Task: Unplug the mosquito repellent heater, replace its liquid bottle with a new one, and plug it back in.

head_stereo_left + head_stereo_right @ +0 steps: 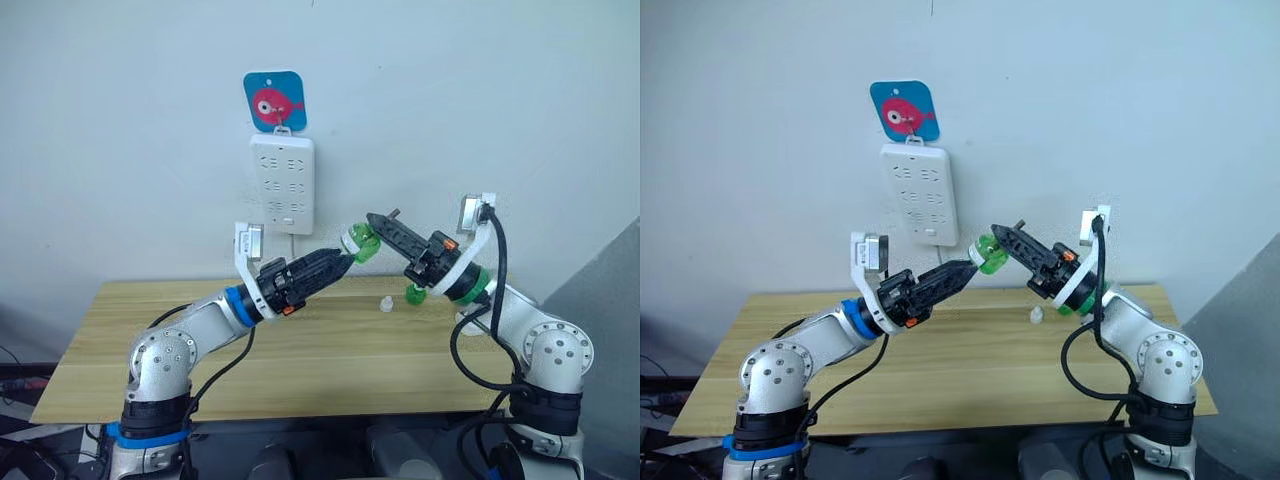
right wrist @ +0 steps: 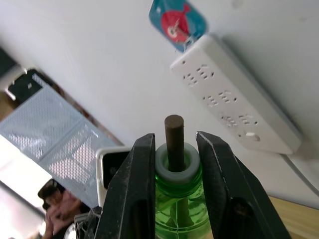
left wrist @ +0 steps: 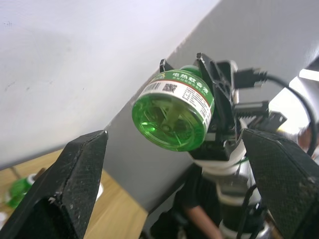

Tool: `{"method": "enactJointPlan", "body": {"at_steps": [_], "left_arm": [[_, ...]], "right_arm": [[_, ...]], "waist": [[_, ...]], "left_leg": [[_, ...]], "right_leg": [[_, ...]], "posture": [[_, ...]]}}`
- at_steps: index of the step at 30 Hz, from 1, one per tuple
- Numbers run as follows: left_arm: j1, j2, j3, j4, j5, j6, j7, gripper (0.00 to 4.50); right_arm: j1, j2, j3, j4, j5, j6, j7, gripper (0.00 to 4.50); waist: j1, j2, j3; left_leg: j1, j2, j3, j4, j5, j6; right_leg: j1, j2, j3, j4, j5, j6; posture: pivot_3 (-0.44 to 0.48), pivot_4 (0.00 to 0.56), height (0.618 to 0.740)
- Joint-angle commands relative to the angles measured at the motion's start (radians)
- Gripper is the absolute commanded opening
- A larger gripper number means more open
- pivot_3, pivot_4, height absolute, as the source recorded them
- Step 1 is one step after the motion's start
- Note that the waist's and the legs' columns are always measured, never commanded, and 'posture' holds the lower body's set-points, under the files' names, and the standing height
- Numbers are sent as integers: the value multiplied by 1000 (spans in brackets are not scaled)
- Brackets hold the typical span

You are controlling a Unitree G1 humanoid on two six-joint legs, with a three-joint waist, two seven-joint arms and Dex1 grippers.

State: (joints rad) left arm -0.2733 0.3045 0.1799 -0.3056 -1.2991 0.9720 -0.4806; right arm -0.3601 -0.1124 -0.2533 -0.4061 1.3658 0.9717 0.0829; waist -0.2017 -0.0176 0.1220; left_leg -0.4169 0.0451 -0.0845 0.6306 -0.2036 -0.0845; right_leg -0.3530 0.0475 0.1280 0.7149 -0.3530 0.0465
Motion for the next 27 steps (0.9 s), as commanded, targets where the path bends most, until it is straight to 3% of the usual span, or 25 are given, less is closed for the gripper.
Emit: {"method": "enactJointPlan", "body": {"at_steps": [1, 7, 27], "left_arm": [[-22, -19, 12, -30, -86, -1, 73, 4500], [-53, -64, -1, -9, -151, -20, 148, 4500], [-83, -56, -30, 13, -212, -12, 192, 4500]], "right_arm": [[-3, 6, -4, -12, 98, -47, -57, 857], [4, -10, 29, -11, 188, -81, -103, 857], [51, -70, 113, -34, 253, -163, -104, 857]], "waist": [[0, 0, -1], [4, 1, -6], [4, 6, -18]], "left_leg": [[0, 0, 0, 0, 0, 0], [0, -1, 0, 0, 0, 0], [0, -1, 1, 0, 0, 0]], "right_leg": [[0, 0, 0, 0, 0, 0], [0, 0, 0, 0, 0, 0], [0, 1, 1, -1, 0, 0]], "posture": [[-178, 25, 733], [-179, 26, 733], [-181, 31, 733]]}}
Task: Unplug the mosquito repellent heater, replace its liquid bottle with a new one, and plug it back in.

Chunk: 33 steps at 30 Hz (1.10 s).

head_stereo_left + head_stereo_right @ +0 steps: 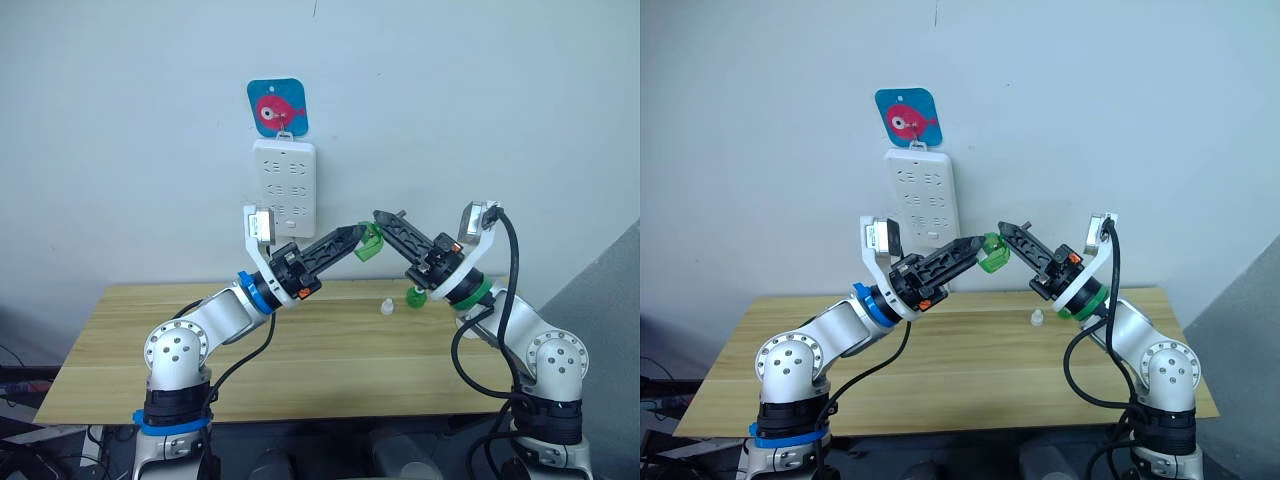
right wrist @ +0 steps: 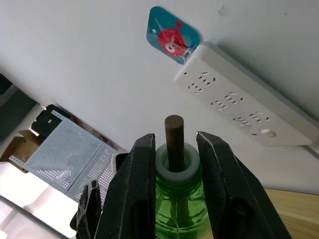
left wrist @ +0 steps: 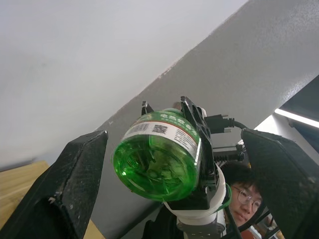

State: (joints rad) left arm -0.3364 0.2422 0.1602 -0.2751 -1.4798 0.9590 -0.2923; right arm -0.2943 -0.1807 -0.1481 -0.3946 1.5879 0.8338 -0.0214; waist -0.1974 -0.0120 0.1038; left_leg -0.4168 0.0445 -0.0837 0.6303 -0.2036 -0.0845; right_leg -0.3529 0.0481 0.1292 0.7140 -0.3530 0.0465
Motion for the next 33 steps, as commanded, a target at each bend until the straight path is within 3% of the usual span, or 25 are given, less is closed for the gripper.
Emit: {"method": "enactJointPlan", "body": {"at_steps": [1, 11, 14, 19, 20, 33], "left_arm": [[-18, 9, -12, -19, -32, 3, 3, 4500], [-5, 3, -27, -12, -36, -12, -5, 4500], [-7, 4, -19, -3, -42, -17, -3, 3908], [-9, -1, -11, 0, -53, -30, 12, 2500], [-10, 0, -11, 0, -55, -31, 13, 2417], [-2, 13, -11, 11, -65, -25, 3, 2417]], "right_arm": [[-16, -3, 12, -48, 35, -30, -5, 857], [-37, -12, 43, -70, 73, -68, -64, 857], [-40, -21, 48, -73, 84, -77, -73, 857], [-41, -33, 56, -73, 92, -84, -78, 857], [-41, -34, 57, -72, 94, -85, -78, 857], [-20, -55, 74, -67, 85, -96, -48, 857]], "waist": [[0, 0, 0], [0, 0, 0], [0, 0, 0], [0, 0, 0], [0, 0, 0], [0, 0, 0]], "left_leg": [[0, 0, 0, 0, 0, 0], [0, 0, 0, 0, 0, 0], [0, 0, 0, 0, 0, 0], [0, 0, 0, 0, 0, 0], [0, 0, 0, 0, 0, 0], [0, 0, 0, -1, 0, 0]], "right_leg": [[0, 0, 0, 0, 0, 0], [0, 0, 0, 0, 0, 0], [0, 0, 0, 0, 0, 0], [0, 0, 0, -1, 0, 0], [0, 0, 0, -1, 0, 0], [0, 0, 1, -1, 0, 0]], "posture": [[-183, 30, 733], [-189, 35, 733], [-187, 34, 733], [-183, 34, 733], [-183, 34, 733], [-188, 30, 733]]}}
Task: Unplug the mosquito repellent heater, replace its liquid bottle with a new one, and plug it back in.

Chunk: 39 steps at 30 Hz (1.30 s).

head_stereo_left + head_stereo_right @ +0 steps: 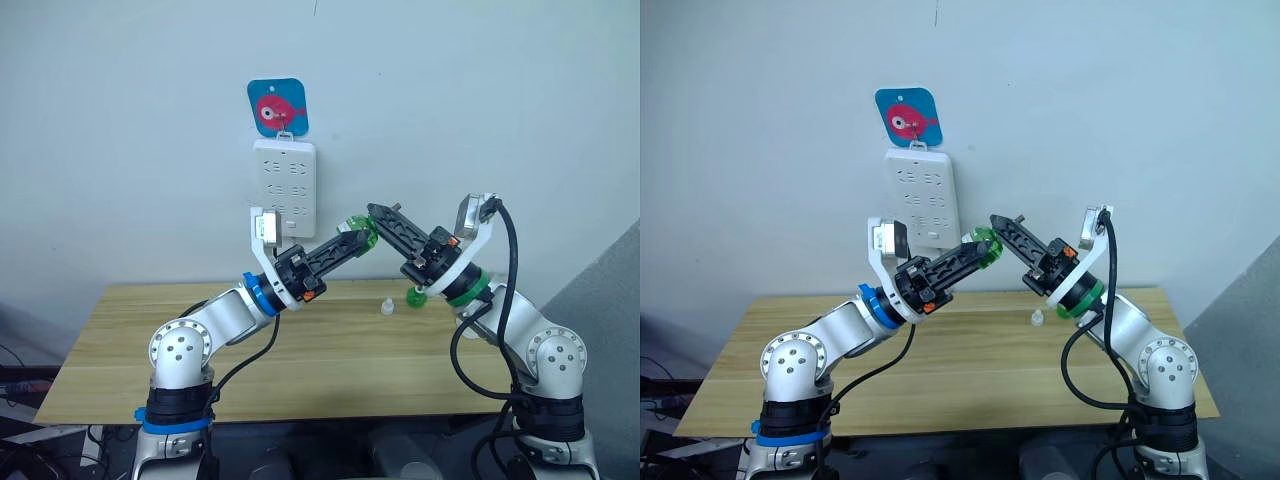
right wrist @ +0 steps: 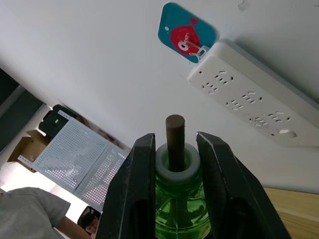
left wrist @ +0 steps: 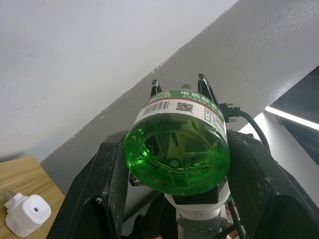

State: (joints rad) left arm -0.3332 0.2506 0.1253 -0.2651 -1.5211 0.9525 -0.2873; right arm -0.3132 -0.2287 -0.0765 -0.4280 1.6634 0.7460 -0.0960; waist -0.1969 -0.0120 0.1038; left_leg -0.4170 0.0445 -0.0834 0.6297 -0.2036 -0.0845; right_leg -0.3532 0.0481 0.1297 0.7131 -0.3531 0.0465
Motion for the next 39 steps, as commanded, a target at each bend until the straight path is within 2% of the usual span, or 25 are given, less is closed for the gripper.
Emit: {"method": "enactJointPlan", "body": {"at_steps": [1, 3, 10, 13, 14, 17, 20, 23, 26, 31, 34, 39], "left_arm": [[-5, 6, 24, 1, -23, -19, -3, 2417], [-3, 8, 25, 0, -21, -20, -2, 2417], [5, 14, 29, 1, -24, -21, 2, 2417], [6, 23, 36, 11, -24, -15, 0, 2417], [5, 26, 39, 18, -22, -16, 2, 2417], [-5, 41, 46, 52, 12, -21, -8, 2417], [-13, 75, 36, 70, 95, -27, -55, 2417], [-5, 154, -26, 55, 263, -55, -189, 2417], [19, 216, -92, 36, 403, -109, -321, 2417], [50, 245, -136, 23, 543, -191, -442, 2417], [71, 246, -145, 6, 593, -222, -476, 2417], [119, 243, -149, -26, 646, -255, -506, 2417]], "right_arm": [[0, -11, 5, -34, 5, -6, 28, 857], [6, -12, 6, -36, 11, -7, 32, 857], [41, -34, -10, -54, 16, -11, 32, 3249], [98, -117, -48, -63, 5, 11, 35, 4384], [123, -148, -61, -63, -7, 16, 34, 4500], [217, -265, -110, -67, -93, 33, 74, 4500], [292, -393, -142, -61, -255, 36, 139, 4500], [315, -560, -64, -10, -593, 7, 174, 4500], [252, -650, 55, 83, -839, 23, 164, 4500], [45, -660, 159, 320, -984, 169, 249, 4500], [-72, -645, 214, 458, -1062, 206, 334, 4500], [-216, -607, 298, 663, -1189, 250, 452, 4500]], "waist": [[0, 0, 0], [0, 0, 0], [0, 0, 0], [0, 0, 0], [1, 0, 0], [1, 0, 1], [0, 0, 3], [-9, 1, 7], [-22, 0, 14], [-33, -3, 38], [-29, -5, 56], [-7, -5, 64]], "left_leg": [[0, 0, 0, 0, 0, 0], [0, 0, 0, 0, 0, 0], [0, 0, 0, 0, 0, 0], [0, 0, 1, 0, 0, 0], [0, 0, 1, -1, 0, 0], [-1, 0, 1, -1, 0, 0], [0, 0, 2, -1, 0, 0], [1, 0, 5, -1, 0, 0], [2, 0, 9, -2, 0, 0], [2, -1, 18, -1, 0, 0], [1, -1, 19, -1, -1, 2], [-1, 0, 19, -3, -5, 7]], "right_leg": [[0, 0, 0, 0, 0, 0], [0, 0, 0, 0, 0, 0], [0, 0, 0, 0, 0, 0], [0, 0, 1, -1, 0, 0], [0, 0, 1, -2, 0, 0], [0, 0, 1, -3, 0, 0], [0, 0, 2, -4, 0, 0], [-1, 0, 6, -4, 0, 0], [-1, 1, 12, -5, 0, 0], [-1, 1, 24, -9, 0, 1], [-1, 0, 25, -12, 1, 3], [-1, 0, 24, -16, 3, 5]], "posture": [[-188, 30, 733], [-190, 32, 733], [-217, 47, 733], [-231, 54, 733], [-238, 57, 733], [-250, 67, 733], [-269, 83, 733], [-279, 99, 733], [-276, 116, 733], [-248, 141, 733], [-225, 157, 733], [-175, 171, 733]]}}
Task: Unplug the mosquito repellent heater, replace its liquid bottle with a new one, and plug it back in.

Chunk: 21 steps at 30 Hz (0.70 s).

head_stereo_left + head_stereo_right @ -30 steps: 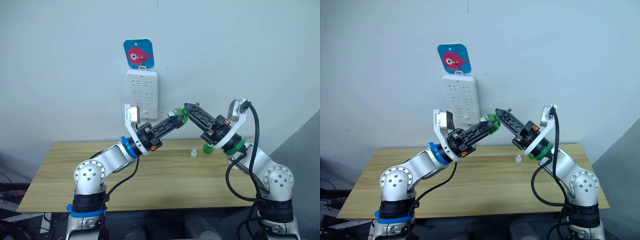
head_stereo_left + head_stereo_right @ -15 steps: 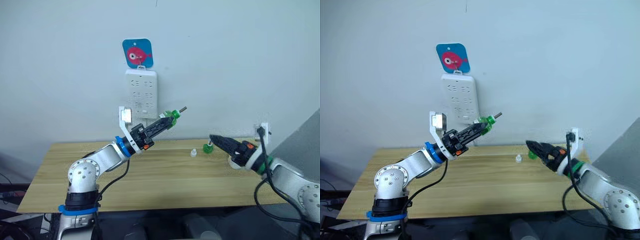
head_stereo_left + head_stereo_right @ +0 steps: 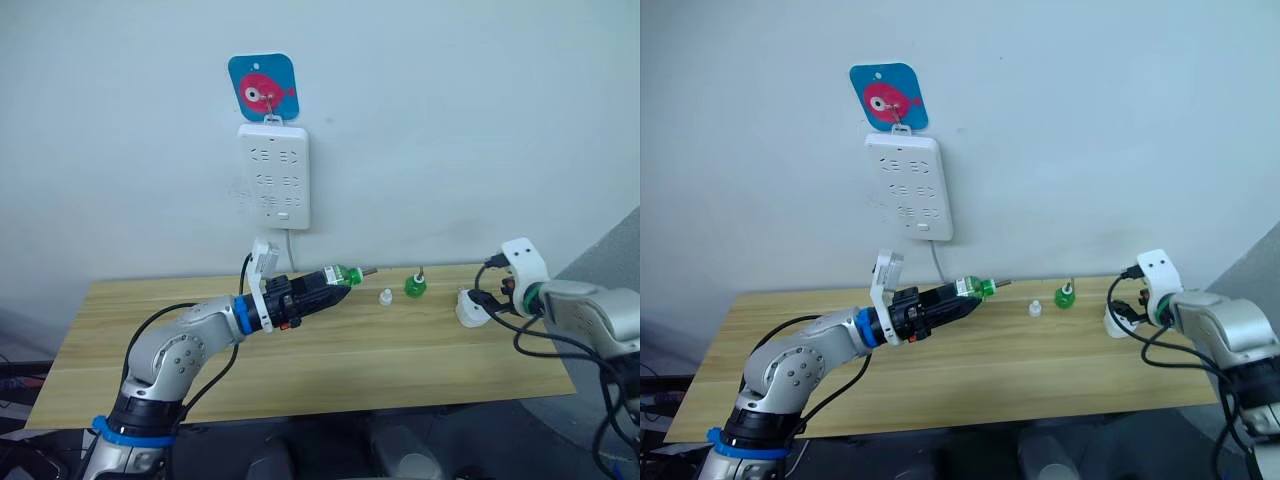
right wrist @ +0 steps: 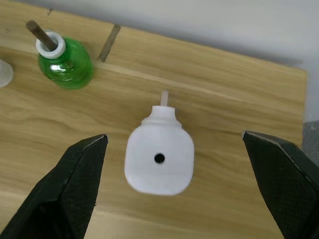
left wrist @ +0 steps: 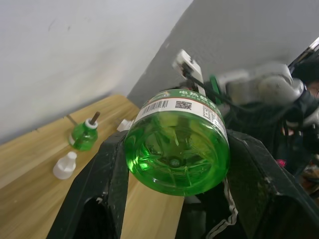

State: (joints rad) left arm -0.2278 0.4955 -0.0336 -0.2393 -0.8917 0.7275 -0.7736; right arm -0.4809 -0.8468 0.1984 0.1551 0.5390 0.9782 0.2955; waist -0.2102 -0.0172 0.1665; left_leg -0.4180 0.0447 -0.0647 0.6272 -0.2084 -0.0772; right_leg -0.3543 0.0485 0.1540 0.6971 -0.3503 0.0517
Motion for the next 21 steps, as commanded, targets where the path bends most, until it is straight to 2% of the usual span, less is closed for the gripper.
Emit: {"method": "enactJointPlan", "body": {"at_steps": [1, 12, 21], "left_arm": [[24, -6, 12, -60, 20, -33, -17, 2417], [95, -30, 21, -135, 35, -34, 8, 2417], [103, -38, 14, -138, 45, -38, 4, 2417]], "right_arm": [[-69, 21, 35, 119, -88, 16, 81, 4500], [-192, 110, 72, 401, -293, -17, 221, 4500], [-193, 129, 49, 441, -368, 20, 275, 4500]], "waist": [[13, 0, 4], [60, 0, 22], [71, 0, 22]], "left_leg": [[0, 0, 0, 0, -1, 2], [-1, -1, 0, 1, -4, 4], [-1, -1, 0, 2, -4, 4]], "right_leg": [[0, 0, 0, 0, 0, 0], [0, -2, -1, -1, 2, -4], [1, -2, -1, -1, 2, -4]], "posture": [[-165, 172, 733], [-105, 171, 733], [-98, 169, 733]]}}
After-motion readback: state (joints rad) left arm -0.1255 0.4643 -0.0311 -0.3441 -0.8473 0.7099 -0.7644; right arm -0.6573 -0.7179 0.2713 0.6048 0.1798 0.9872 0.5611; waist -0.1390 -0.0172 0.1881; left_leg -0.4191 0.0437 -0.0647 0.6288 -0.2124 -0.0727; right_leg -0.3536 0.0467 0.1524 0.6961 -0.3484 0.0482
